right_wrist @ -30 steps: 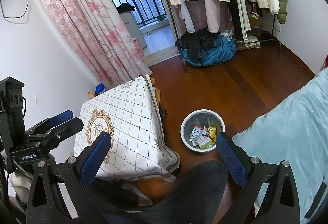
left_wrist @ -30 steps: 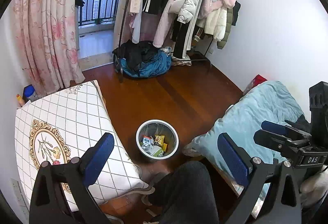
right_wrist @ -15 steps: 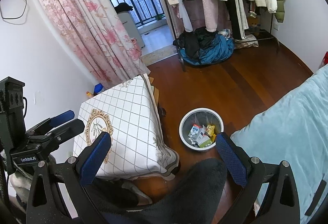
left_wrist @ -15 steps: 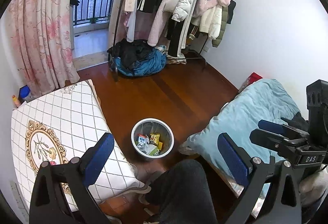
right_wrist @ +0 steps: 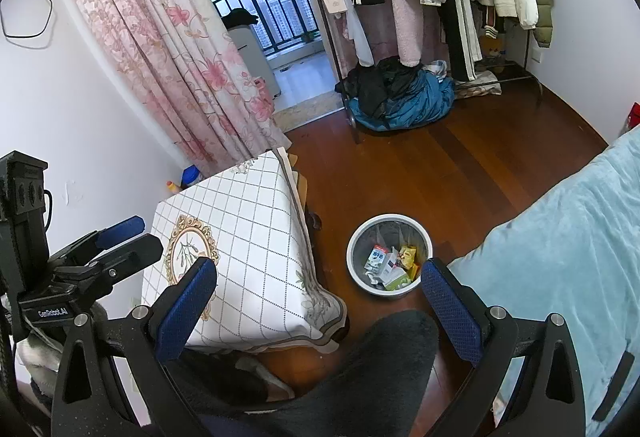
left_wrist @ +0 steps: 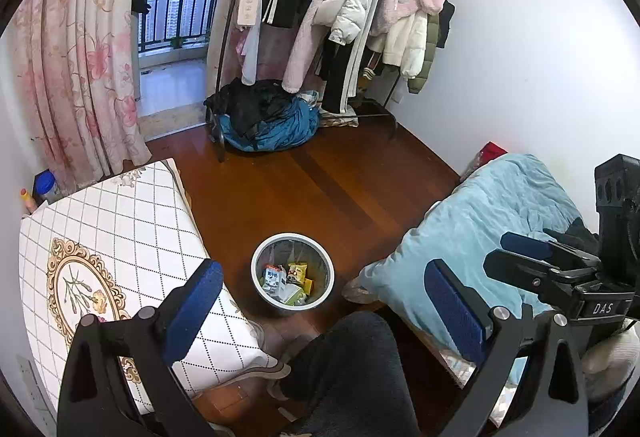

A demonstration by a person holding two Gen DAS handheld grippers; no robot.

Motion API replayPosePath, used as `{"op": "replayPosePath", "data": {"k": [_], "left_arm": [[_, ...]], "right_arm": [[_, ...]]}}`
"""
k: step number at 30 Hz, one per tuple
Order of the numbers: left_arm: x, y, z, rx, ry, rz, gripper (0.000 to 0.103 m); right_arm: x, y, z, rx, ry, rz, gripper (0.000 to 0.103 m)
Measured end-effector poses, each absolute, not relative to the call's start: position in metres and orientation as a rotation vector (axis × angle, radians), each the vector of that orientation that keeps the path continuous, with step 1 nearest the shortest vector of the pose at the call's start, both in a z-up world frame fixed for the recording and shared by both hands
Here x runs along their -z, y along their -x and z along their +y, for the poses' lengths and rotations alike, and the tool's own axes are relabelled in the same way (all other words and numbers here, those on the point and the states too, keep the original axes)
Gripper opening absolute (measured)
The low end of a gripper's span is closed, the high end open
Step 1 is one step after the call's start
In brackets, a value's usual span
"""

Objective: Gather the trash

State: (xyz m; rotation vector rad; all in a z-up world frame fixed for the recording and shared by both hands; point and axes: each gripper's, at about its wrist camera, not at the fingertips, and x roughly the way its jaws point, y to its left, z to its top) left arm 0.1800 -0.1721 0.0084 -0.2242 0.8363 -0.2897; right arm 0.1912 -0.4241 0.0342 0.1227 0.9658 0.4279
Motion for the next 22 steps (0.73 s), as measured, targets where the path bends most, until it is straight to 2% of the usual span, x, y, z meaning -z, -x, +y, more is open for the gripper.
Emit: {"op": "replayPosePath", "data": {"k": [22], "left_arm": [[-0.008, -0.175, -0.169, 0.303, 0.226, 0.827, 0.103]], "right_arm": [[-0.045, -0.197, -0.421, -0.446, -0.114, 0.979, 0.103]]}}
